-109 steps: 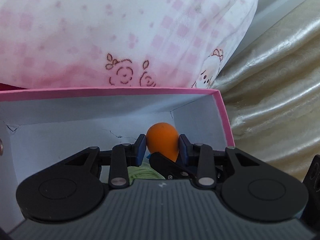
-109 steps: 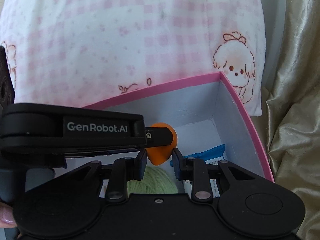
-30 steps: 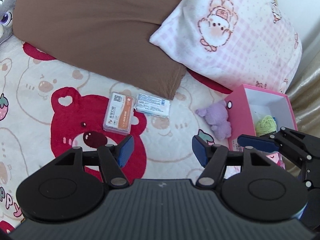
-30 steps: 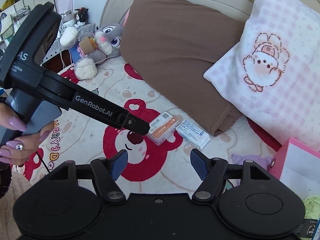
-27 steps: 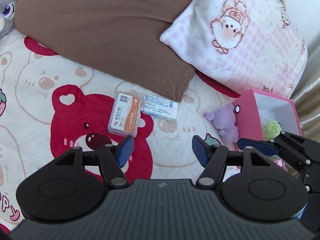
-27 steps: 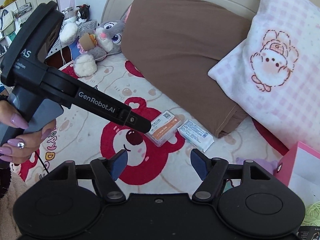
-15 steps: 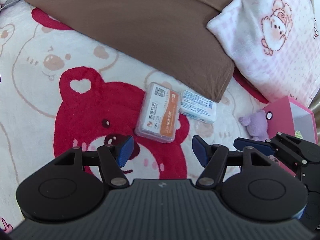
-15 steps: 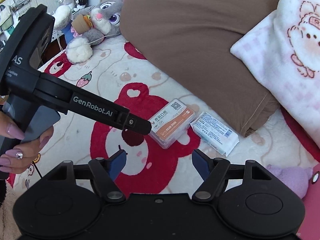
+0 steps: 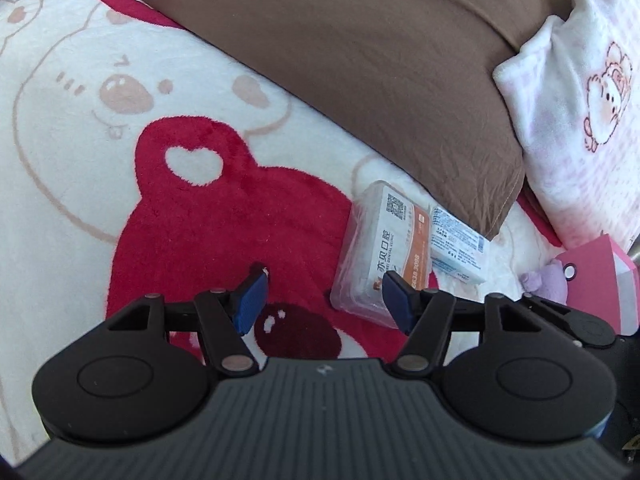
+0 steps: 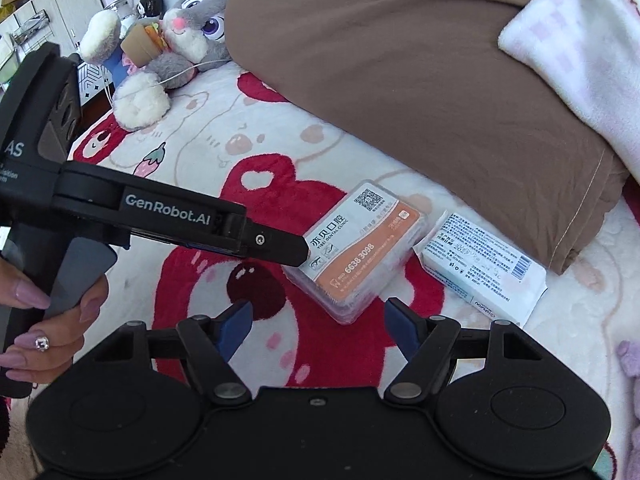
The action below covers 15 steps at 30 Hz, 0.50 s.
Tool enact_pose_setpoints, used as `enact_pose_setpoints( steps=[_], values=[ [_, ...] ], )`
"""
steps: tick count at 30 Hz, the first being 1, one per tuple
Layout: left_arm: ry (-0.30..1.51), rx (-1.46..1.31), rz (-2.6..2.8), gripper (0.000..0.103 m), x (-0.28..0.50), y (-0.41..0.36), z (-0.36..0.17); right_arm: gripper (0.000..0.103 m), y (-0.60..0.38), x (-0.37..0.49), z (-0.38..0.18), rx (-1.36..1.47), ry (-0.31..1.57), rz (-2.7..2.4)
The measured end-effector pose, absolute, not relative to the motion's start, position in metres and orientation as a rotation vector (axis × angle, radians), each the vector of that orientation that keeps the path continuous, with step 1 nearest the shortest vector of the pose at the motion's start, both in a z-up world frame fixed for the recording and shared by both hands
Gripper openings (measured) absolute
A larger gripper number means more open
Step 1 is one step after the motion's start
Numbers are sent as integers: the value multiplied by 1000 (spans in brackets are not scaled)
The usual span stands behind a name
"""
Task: Organize objects
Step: 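Close the left tool on the white-and-orange boxed item and lift it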
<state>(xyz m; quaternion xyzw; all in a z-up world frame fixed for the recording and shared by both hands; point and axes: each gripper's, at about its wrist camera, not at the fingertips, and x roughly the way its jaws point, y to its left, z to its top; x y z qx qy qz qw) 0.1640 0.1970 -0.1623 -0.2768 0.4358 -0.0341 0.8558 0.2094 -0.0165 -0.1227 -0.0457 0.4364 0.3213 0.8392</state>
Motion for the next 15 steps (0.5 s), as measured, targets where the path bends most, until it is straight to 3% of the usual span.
enact_pose_setpoints(
  steps=[6, 8, 10, 15],
  values=[
    [851, -622, -147, 58, 166, 199, -170, 77, -14, 214, -135, -64, 923, 682],
    [819, -604, -158, 52, 165, 195, -169, 77, -13, 214, -137, -57, 919, 681],
    [809, -600, -177, 34, 167, 190, -172, 77, -13, 214, -139, -45, 909, 686],
    [828, -514, -220, 32, 168, 171, -167, 79, -13, 208, -140, -78, 882, 660]
  ],
)
